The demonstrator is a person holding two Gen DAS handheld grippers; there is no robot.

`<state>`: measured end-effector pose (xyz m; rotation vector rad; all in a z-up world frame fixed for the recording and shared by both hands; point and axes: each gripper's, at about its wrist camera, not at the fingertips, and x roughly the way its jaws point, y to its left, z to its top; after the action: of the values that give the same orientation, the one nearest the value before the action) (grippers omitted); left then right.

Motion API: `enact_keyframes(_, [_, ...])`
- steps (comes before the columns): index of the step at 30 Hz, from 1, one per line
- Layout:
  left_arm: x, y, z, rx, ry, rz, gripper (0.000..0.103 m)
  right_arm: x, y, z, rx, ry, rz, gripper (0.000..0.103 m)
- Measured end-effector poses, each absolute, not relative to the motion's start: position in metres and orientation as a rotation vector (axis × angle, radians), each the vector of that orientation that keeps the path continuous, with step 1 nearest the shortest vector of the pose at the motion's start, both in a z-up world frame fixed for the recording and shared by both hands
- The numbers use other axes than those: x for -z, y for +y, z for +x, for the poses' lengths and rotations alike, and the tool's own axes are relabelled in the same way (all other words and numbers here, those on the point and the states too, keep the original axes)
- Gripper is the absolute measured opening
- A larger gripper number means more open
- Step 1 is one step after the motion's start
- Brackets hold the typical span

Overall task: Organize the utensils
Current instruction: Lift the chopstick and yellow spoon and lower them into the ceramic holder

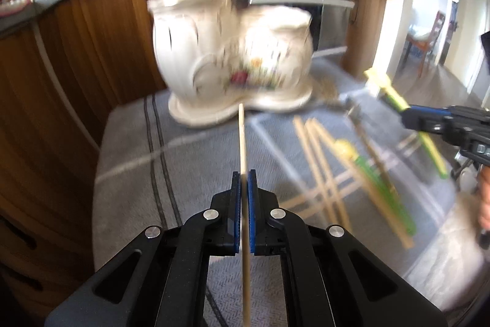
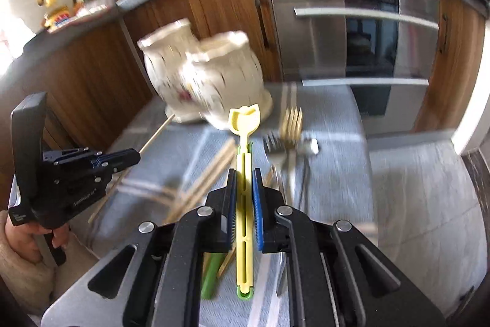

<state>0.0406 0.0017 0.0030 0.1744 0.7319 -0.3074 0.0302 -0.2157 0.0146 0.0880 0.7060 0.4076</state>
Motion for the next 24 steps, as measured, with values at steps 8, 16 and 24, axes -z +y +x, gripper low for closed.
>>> enact_keyframes(8, [-0.068, 0.012, 0.03, 0.333, 0.505, 0.143, 0.005, -0.065, -0.215, 0.053, -0.458, 0.52, 0.18, 0.01])
enact_keyframes(16, [-0.118, 0.025, 0.074, 0.346, 0.358, 0.023, 0.005, -0.094, -0.202, 0.103, -0.48, 0.352, 0.255, 0.01])
enact_keyframes(24, [-0.151, 0.019, 0.122, 0.328, 0.24, -0.015, 0.005, -0.091, -0.197, 0.148, -0.49, 0.315, 0.338, 0.01])
